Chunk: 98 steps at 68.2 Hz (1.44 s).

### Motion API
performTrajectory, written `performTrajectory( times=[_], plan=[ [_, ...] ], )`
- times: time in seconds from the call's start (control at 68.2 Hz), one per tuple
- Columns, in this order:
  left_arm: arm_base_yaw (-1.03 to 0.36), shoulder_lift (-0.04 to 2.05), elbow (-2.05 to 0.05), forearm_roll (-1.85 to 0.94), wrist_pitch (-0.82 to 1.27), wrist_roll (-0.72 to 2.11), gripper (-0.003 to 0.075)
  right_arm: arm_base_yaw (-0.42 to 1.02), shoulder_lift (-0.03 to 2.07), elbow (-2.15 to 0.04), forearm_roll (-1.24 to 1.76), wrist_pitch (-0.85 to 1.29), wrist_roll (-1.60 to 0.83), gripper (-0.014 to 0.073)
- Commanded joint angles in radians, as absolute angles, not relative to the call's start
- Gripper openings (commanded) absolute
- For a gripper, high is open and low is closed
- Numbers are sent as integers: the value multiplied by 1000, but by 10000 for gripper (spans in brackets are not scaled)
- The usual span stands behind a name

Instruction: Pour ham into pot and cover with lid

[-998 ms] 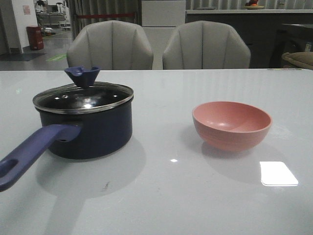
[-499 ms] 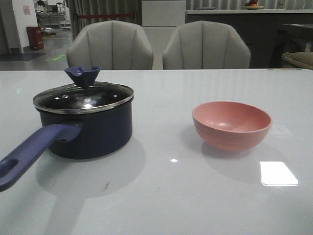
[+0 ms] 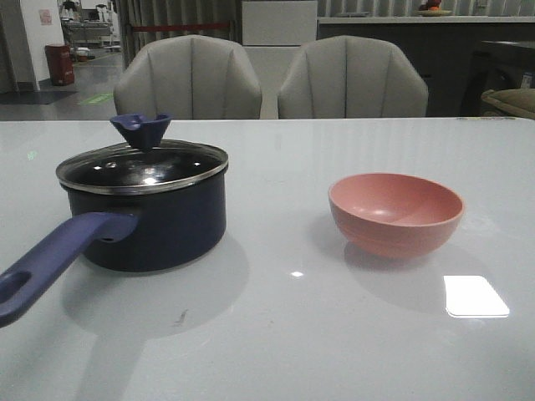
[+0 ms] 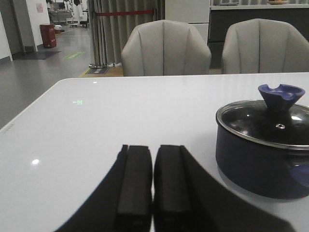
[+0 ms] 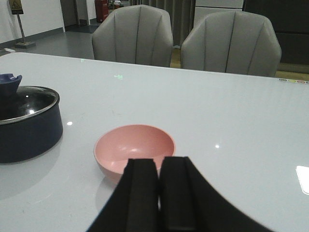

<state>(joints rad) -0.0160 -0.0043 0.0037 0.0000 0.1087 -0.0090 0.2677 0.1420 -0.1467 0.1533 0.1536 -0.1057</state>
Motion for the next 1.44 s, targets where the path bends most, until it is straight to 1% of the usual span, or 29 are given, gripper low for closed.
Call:
performTrajectory(
  times=[0.0,0.205,0.352,0.425,0.469,1.423],
  plan=[
    [-16,-22,26,0,33,-21,132,244,150,-157,97,48,-114,161],
    [-16,-22,26,0,33,-21,132,156,118,-82,38,-86,-88,161],
    [-16,-22,26,0,33,-21,132,143,33,-2,17,-133,-88,161],
    [-16,-22,26,0,33,-21,132,143,-8,23,18,-127,-88,161],
    [-16,-22,26,0,33,-21,132,143,-32,22,18,-88,-88,161],
    [-16,-22,26,0,33,-21,132,143,-30,22,39,-90,-88,161]
  ],
)
